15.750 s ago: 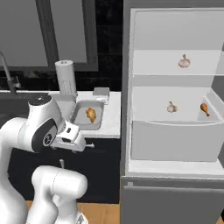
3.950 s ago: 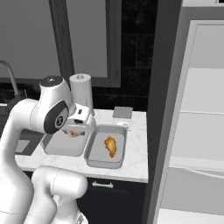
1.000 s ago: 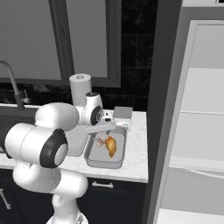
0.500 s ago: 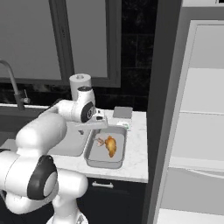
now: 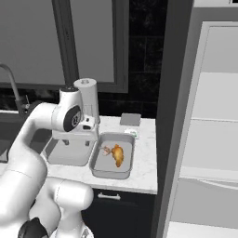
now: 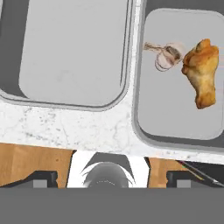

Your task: Place one garlic and one chicken drumstick in each tupperware on the nearby counter, to pack two identical lunches.

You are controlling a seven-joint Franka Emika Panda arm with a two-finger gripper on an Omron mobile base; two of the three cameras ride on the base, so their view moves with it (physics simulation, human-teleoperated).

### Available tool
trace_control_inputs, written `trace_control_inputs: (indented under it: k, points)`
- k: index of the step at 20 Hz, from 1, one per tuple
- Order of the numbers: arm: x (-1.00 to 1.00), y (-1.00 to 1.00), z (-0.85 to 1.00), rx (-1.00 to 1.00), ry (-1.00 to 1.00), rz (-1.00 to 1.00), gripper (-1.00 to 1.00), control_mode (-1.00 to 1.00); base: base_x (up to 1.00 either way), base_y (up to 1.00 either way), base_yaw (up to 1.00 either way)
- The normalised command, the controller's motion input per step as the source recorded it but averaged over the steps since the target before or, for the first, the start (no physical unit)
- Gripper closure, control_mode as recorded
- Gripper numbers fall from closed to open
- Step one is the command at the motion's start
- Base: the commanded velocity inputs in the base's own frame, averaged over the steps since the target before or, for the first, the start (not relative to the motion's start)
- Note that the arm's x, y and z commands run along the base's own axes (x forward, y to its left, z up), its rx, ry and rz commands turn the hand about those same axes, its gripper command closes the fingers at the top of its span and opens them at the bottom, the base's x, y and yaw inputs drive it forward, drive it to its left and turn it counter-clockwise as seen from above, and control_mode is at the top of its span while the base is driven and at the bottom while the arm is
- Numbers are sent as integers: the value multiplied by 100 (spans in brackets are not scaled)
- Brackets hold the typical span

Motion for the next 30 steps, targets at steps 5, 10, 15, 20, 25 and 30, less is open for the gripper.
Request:
trace_control_inputs:
  k: [5,10,15,20,25,30]
  points:
    - [-99,0,45,0,-27,-4,-100,-100,0,0,0]
    - [-72,0,0,0,-28,0,-100,-100,0,0,0]
    - [-55,1,10,0,-10,0,-100,-100,0,0,0]
    - [-4,0,0,0,0,1,-100,-100,0,0,0]
    - [-1,0,0,0,0,0,-100,100,-30,-1,0]
    - [0,0,0,0,0,0,-100,100,-100,-23,-11]
